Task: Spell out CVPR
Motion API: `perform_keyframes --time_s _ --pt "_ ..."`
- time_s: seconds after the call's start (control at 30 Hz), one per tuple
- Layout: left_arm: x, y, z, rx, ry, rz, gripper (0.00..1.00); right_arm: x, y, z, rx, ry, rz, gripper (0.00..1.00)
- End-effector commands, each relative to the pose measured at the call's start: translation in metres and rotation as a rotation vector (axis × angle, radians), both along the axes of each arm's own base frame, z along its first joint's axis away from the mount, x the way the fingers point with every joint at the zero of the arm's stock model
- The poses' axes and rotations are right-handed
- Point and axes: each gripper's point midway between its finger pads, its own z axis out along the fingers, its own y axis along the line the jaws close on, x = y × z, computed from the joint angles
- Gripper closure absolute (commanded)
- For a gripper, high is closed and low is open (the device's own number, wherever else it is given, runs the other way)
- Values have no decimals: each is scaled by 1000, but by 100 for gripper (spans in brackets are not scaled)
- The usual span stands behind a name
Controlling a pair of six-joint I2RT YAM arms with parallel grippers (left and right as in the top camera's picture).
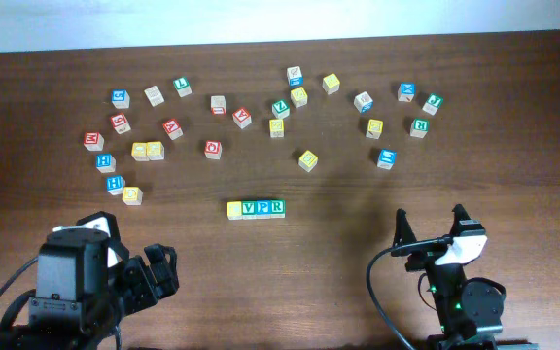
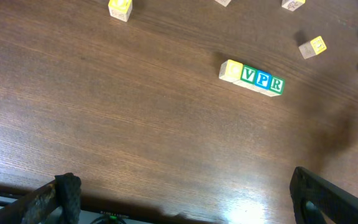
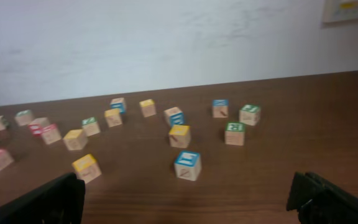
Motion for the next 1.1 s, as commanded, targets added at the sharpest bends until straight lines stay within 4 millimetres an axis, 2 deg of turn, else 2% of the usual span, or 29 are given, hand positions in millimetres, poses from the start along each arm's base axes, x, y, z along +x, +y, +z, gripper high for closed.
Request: perform_keyframes --time_s 0.0,0.13,0.23,1.07 --pt "-1 -1 0 -10 1 7 1 0 -10 -2 -70 0 -37 2" --pt "-1 -1 0 -10 1 7 1 0 -10 -2 -176 -3 -28 2" --pt "-1 -1 0 -10 1 7 1 0 -11 -3 -187 -2 -31 2" --pt "-1 -1 0 -10 0 7 1 0 -13 -2 -146 -2 -46 2"
